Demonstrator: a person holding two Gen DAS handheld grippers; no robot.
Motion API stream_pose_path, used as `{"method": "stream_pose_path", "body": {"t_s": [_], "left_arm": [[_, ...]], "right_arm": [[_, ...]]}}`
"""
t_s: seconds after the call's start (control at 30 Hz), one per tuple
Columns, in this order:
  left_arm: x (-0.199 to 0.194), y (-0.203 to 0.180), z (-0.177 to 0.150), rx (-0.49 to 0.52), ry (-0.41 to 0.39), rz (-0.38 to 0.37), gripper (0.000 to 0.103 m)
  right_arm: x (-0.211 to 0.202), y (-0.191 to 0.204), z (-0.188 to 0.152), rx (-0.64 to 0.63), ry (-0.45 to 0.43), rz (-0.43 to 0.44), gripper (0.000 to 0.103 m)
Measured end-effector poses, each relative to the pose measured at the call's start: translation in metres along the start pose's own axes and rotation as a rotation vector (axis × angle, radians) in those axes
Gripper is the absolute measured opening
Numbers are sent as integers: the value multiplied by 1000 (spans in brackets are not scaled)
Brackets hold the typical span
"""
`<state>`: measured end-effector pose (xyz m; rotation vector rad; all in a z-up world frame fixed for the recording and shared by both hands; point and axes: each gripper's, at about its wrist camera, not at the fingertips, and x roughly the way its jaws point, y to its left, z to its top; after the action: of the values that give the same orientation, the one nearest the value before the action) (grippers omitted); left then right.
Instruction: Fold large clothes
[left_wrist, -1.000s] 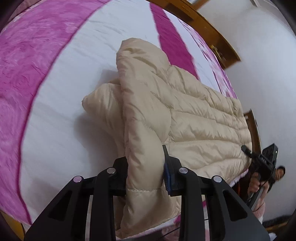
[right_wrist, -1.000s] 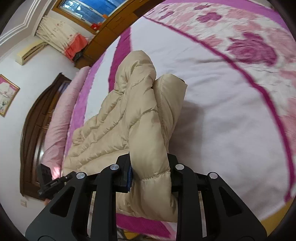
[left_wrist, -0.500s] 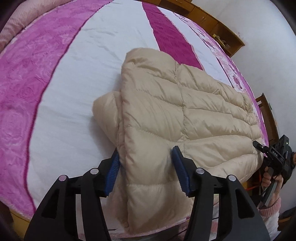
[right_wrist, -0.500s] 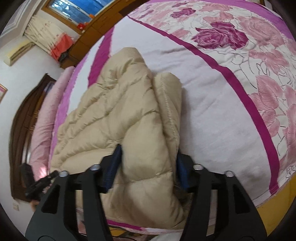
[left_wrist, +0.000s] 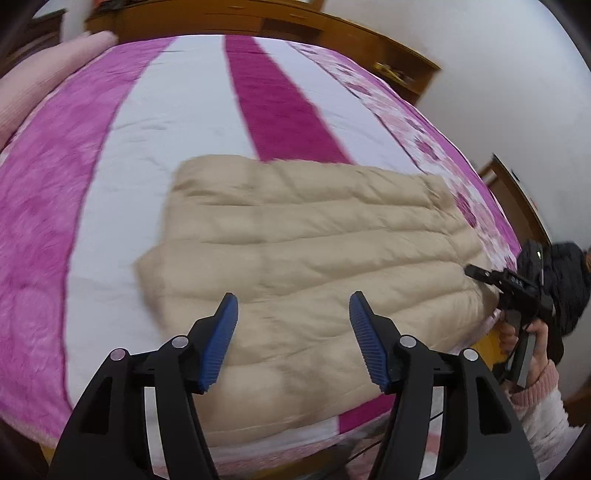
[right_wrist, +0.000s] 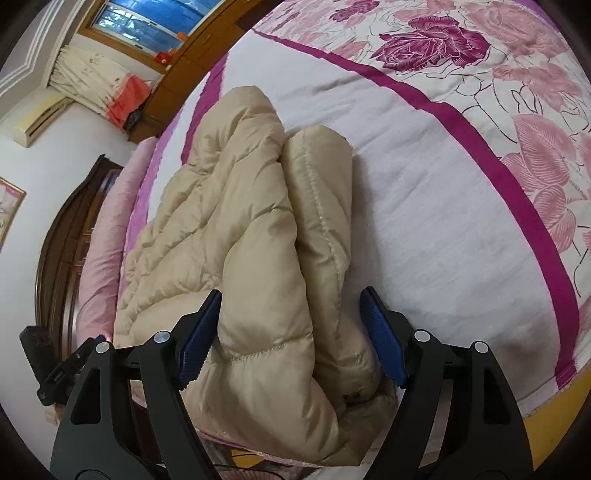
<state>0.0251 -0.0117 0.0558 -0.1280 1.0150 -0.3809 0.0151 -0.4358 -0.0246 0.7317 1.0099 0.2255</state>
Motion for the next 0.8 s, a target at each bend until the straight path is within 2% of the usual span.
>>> {"method": "stream_pose_path", "body": {"t_s": [0.3, 0.37, 0.43, 0.5, 0.63, 0.8], "left_arm": [[39, -60, -3, 177, 51, -78, 60], [47, -70, -4, 216, 70, -106, 44], [57, -77, -6, 230, 102, -130, 21], [66, -80, -8, 242, 121, -156, 13], [82, -86, -14, 292, 144, -148, 8], [103, -76, -18, 260, 198, -151, 6]], "right_arm": [[-4, -8, -3, 6, 8, 40, 74], [-5, -13, -2, 24, 9, 61, 69], [-7, -16, -2, 36, 10, 85, 62], [-12, -15, -3, 32, 7, 100, 51], [-28, -5, -4, -13, -16, 124, 41], [-45, 12, -4, -35, -26, 191, 30]]}}
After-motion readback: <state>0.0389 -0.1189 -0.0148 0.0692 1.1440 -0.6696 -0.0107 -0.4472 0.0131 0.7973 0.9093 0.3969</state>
